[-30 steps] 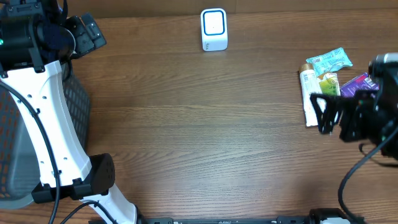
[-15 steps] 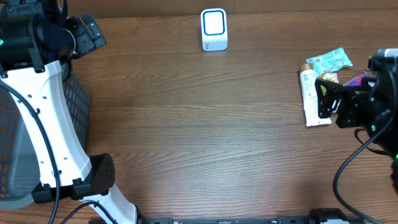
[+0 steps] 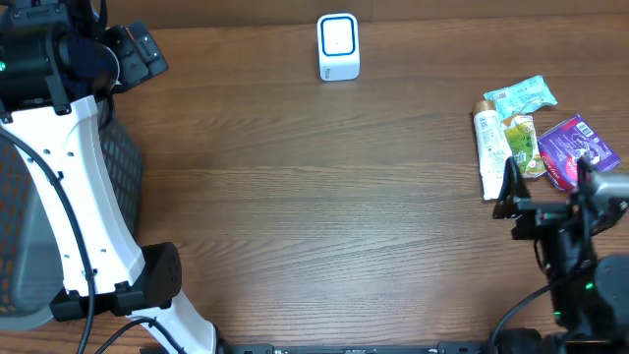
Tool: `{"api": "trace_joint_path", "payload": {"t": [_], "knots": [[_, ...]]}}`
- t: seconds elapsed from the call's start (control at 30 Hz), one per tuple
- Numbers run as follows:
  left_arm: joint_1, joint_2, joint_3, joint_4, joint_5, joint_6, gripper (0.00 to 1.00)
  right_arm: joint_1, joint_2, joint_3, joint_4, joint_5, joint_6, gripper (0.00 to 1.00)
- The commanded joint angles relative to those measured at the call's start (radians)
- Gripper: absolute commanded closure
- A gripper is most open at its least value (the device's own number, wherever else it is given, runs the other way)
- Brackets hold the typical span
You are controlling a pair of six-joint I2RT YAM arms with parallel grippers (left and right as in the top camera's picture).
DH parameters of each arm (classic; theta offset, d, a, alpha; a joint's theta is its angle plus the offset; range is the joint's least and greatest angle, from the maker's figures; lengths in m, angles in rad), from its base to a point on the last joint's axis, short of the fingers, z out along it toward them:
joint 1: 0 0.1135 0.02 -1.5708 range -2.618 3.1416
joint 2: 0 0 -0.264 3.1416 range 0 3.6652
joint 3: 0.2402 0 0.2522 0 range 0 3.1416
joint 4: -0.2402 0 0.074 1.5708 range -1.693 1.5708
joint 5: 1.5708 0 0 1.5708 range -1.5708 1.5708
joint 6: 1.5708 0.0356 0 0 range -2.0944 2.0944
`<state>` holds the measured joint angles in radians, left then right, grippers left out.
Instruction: Scan the item barcode
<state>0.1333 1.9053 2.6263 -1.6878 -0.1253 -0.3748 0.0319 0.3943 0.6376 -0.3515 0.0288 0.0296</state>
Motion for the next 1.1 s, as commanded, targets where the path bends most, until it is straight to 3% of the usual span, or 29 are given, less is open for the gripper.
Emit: {"api": "trace_joint_path", "payload": {"t": [0.0, 0.4, 0.53, 0.67, 1.07], "knots": [[0.003, 0.004, -0.001, -0.002, 0.003, -0.014, 0.0, -0.009, -0.114, -0.162, 0.093, 0.02, 0.0, 0.0], [0.003, 0.004, -0.001, -0.002, 0.003, -0.014, 0.0, -0.006, -0.38, -0.578, 0.409, -0.045, 0.001, 0.0], [0.003, 0.004, -0.001, -0.002, 0.003, -0.014, 0.0, -0.006, -0.392, -0.632, 0.408, -0.074, 0.0, 0.0], [0.003, 0.004, -0.001, -0.002, 0.003, -0.014, 0.0, -0.003, -0.392, -0.63, 0.265, -0.081, 0.007, 0.0], [0.003, 0.004, -0.001, -0.002, 0.003, -0.014, 0.0, -0.003, -0.391, -0.63, 0.272, -0.083, 0.023, 0.0]]}}
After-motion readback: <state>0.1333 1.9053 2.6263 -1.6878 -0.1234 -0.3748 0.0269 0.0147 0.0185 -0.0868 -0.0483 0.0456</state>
